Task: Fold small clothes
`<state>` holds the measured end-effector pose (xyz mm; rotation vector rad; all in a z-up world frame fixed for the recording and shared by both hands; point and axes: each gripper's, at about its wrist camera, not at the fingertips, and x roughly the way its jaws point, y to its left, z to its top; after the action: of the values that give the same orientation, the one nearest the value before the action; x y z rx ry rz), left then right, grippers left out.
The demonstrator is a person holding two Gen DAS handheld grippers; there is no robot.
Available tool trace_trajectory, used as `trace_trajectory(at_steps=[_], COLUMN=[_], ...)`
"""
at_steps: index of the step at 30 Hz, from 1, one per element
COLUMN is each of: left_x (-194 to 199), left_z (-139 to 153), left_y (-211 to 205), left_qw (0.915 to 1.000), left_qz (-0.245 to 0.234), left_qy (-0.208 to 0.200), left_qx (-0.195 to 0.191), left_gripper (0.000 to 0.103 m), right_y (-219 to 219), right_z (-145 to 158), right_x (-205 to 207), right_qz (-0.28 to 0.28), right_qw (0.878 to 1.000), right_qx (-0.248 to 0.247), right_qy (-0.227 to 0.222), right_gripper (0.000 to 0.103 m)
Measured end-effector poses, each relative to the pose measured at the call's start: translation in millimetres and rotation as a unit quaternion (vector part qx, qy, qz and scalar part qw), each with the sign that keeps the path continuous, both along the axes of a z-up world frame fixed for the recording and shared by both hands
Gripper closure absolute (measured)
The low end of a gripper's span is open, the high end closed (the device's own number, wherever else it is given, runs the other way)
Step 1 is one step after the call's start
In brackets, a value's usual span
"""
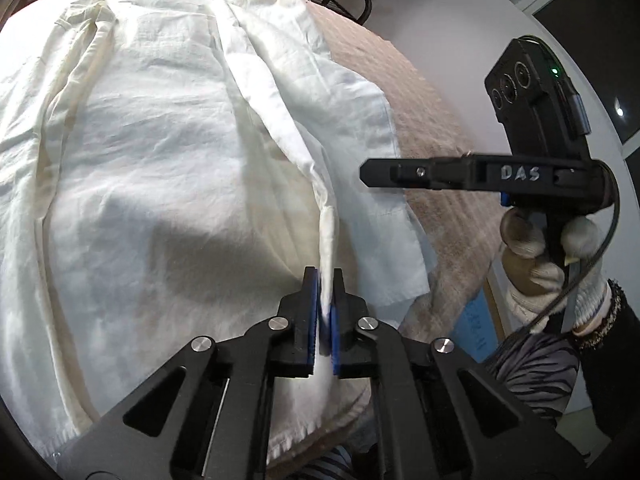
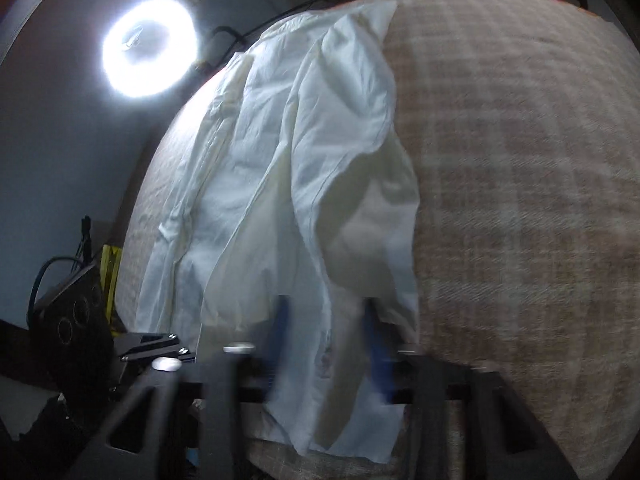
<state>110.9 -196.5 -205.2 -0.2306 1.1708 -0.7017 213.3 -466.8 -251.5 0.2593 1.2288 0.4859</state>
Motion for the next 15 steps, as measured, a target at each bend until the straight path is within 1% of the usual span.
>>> trace_trajectory(at_steps=[1,2,4,5,6,8,9,10,11,12,13,15], left_x=[0.2,-1.2,-7.5,-11.5,-16.0,-20.2,-21.5,-21.9,-21.8,-21.7,-22.7,-26.2], left_z=[-0.7,2.6,7.7,11.9,16.0,15.7,12.4,8.3,1.8,-1.4,-4.0,-4.9], left_y=[1.1,3.5,2.2,1.7,0.8,-2.8,-5.7,-8.1,-9.3,-9.6,-11.3,-16.5], left_qw=[0.9999,0.9994,0.9970,0.9958,0.9954,0.9961,0.9972,0.9978,0.9977,0.9977,0.9983,0.9995], left_qz=[0.003,0.008,0.007,0.003,-0.002,-0.009,-0.012,-0.012,-0.011,-0.010,-0.008,-0.009], left_qy=[0.007,0.019,0.036,0.040,0.038,0.033,0.029,0.030,0.041,0.046,0.045,0.030], left_qx=[-0.010,-0.029,-0.067,-0.082,-0.088,-0.081,-0.068,-0.058,-0.054,-0.048,-0.037,-0.003], left_gripper=[0.103,0.103,0.103,0.103,0.103,0.103,0.103,0.103,0.103,0.103,0.103,0.103], right_y=[-2.9,-7.4,-19.5,-24.7,-30.9,-42.2,-42.7,-42.8,-40.4,-35.9,-28.9,-19.7], right_z=[2.6,5.8,19.2,24.3,28.1,22.8,16.6,7.3,0.4,-3.5,-5.7,-5.3], right_x=[-0.6,-5.3,-13.2,-16.6,-20.0,-22.4,-20.2,-18.6,-17.8,-16.1,-15.6,-16.2], right_qz=[-0.005,-0.009,-0.016,-0.018,-0.022,-0.036,-0.042,-0.045,-0.046,-0.042,-0.032,-0.018], right_qw=[1.000,1.000,0.997,0.996,0.995,0.994,0.995,0.996,0.996,0.997,0.999,1.000], right_qx=[0.007,0.024,0.072,0.084,0.094,0.103,0.094,0.080,0.065,0.048,0.024,-0.003], right_qy=[0.000,0.001,-0.010,-0.016,-0.021,-0.008,0.004,0.019,0.030,0.036,0.034,0.025], right_gripper=[0.100,0.102,0.103,0.103,0.103,0.103,0.103,0.103,0.103,0.103,0.103,0.103])
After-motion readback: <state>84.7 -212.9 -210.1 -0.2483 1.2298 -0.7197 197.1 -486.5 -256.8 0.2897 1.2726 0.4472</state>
